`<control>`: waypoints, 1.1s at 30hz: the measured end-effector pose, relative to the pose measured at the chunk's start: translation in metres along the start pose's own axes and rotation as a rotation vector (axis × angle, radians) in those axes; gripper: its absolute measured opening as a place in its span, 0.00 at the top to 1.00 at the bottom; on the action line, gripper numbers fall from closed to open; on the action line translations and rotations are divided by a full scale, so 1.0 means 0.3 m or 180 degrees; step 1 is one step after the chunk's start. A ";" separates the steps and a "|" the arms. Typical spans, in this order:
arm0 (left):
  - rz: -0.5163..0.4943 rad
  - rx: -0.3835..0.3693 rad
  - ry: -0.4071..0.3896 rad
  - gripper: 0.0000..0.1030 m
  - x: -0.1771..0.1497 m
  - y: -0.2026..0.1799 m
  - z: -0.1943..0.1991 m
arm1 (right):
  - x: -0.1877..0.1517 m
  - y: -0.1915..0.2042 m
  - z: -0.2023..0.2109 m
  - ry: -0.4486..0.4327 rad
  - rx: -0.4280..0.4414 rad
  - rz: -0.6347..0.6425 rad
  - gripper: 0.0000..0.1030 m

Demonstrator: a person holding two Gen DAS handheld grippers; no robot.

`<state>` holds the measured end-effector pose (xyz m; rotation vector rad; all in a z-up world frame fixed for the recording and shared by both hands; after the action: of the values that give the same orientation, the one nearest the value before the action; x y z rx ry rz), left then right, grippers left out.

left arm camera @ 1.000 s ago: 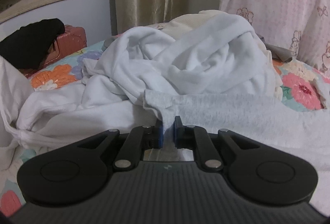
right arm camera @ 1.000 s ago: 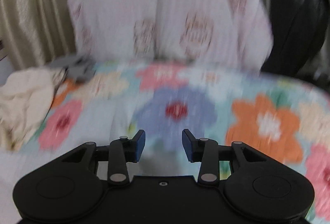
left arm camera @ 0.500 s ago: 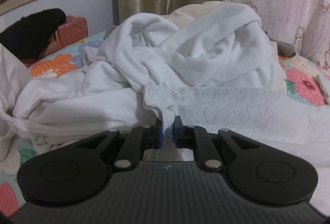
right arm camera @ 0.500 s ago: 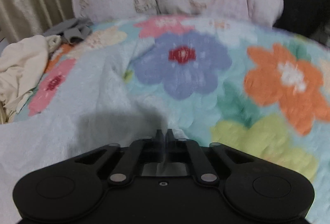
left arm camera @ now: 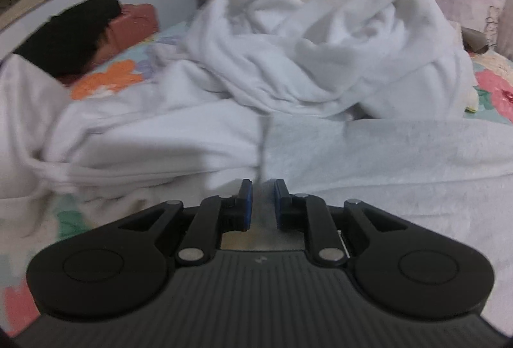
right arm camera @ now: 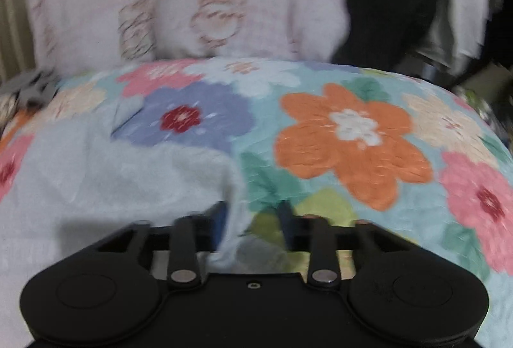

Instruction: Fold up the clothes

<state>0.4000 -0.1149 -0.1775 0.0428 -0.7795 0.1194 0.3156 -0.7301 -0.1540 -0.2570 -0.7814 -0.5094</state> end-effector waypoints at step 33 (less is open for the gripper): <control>0.0065 -0.0543 0.0561 0.70 -0.575 -0.068 0.613 | -0.529 -0.314 0.620 -0.0322 0.0126 -0.0095 0.97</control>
<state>0.1524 -0.1661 -0.1681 -0.1359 -0.6117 0.0744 0.0588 -0.6812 -0.1381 -0.2361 -0.8940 -0.5116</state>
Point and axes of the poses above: each gripper's, at about its wrist camera, not at the fingertips, and z roughly against the way its jaws point, y to its left, x to its top, the point moved 5 cm from there along -z, roughly the way its jaws point, and after that the axes turned 6 degrees about z, right-handed, at the moved point
